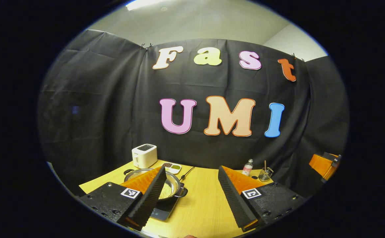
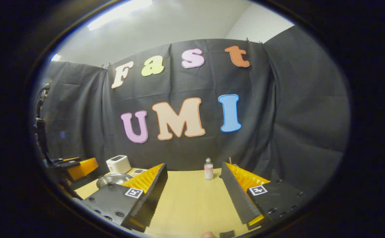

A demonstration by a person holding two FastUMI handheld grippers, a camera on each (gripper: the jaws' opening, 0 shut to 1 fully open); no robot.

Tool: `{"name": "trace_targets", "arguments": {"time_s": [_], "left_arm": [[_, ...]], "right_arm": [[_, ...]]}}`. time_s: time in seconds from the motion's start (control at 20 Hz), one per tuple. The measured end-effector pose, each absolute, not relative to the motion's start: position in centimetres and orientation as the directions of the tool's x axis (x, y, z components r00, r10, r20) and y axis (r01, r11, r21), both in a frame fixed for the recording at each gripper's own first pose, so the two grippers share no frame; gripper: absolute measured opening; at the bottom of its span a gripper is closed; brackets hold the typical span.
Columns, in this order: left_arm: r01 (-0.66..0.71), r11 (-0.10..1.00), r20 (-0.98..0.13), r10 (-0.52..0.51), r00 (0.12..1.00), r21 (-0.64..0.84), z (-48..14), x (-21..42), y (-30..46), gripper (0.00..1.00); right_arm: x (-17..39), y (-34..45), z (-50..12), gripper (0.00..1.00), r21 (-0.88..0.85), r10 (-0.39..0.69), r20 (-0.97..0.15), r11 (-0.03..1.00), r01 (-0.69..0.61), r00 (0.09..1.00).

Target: First push the handle of the pot to place it horizontally, then grasp the pot with both hands and set it on the induction cooktop.

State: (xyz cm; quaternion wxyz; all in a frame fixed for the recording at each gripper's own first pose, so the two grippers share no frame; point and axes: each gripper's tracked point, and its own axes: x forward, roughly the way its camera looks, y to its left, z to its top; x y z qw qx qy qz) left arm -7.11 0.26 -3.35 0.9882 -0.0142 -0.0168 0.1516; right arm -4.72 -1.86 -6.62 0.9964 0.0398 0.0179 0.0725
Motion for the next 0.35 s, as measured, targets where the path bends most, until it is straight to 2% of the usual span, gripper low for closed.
{"name": "trace_targets", "arguments": {"time_s": [0.3, 0.35], "left_arm": [[-0.244, 0.969, 0.017, 0.244, 0.97, -0.028, -4.3, -5.1, -1.5, 0.96], [-0.231, 0.973, 0.019, 0.231, 0.973, -0.031, -4.4, -4.8, -1.9, 0.94]], "right_arm": [[-3.9, -3.6, -7.1, 0.92, 0.091, 0.111, -0.047, 0.99, -0.106, 0.993], [-3.8, -4.2, -7.0, 0.92, 0.086, 0.1, -0.046, 0.992, -0.096, 0.994]]}}
